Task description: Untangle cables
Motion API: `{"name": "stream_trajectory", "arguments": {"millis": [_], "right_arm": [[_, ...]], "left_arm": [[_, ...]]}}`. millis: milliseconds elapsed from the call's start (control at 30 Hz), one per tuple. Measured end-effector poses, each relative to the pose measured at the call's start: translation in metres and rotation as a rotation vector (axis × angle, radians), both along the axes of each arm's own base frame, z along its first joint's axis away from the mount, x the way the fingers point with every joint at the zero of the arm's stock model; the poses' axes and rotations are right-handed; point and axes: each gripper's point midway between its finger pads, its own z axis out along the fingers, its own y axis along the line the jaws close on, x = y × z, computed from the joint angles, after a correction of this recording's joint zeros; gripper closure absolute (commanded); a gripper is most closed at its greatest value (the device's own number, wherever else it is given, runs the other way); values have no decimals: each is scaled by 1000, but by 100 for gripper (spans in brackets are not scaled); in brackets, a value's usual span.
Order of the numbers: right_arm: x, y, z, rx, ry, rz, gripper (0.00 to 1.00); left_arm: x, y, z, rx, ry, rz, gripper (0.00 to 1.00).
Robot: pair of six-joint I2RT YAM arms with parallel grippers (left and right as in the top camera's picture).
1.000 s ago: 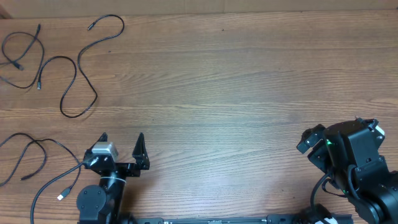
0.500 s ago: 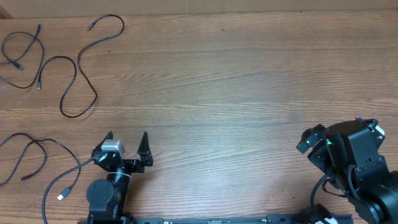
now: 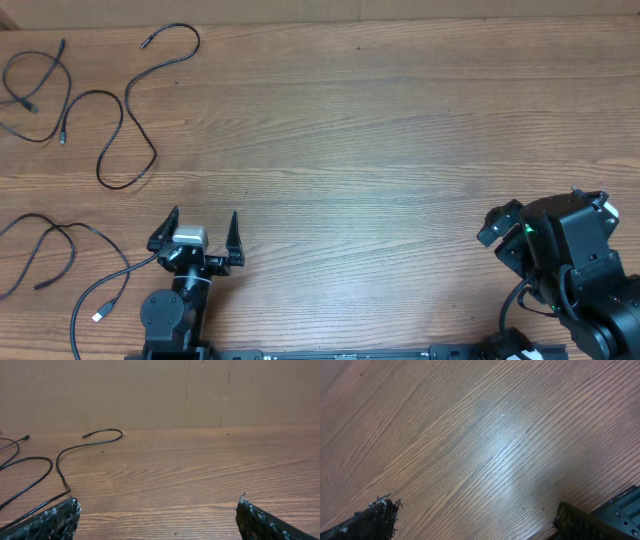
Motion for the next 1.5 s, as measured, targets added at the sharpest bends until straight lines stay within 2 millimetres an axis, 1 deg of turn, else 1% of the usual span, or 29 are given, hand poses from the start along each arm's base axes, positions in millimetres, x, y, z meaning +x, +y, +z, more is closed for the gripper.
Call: {"name": "stream_trajectory", "arguments": {"millis": [500,767,1500], "right_arm": [[0,0,0,0,0,0,0],[0,0,0,0,0,1,0],[0,0,0,-1,0,0,0]], "left_arm": [[0,0,0,-1,0,1,0],[0,5,0,-1,0,22,0],[0,5,0,-1,0,22,0]]}}
